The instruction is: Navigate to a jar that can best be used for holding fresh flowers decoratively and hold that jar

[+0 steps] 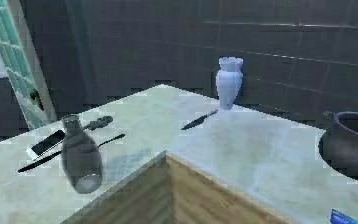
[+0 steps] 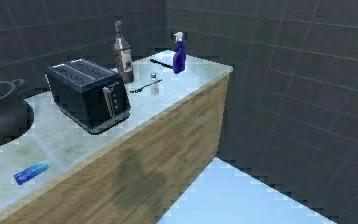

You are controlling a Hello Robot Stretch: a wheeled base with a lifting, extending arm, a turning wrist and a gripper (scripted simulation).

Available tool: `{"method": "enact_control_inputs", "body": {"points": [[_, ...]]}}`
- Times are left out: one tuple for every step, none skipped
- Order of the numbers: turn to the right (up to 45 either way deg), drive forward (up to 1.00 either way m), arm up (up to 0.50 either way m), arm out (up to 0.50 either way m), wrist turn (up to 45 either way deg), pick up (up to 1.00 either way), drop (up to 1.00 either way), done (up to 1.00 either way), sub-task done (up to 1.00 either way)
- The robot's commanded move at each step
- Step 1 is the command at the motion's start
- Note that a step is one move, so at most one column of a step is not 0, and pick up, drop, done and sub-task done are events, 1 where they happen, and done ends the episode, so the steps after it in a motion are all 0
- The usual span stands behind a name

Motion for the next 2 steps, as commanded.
{"method": "enact_control_inputs", "body": {"points": [[0.0,0.35,0.00,0.00,0.0,0.00,0.00,0.00,0.00],[-45.0,0.00,0.00,0.00,0.0,0.00,0.00,0.00,0.00]]}}
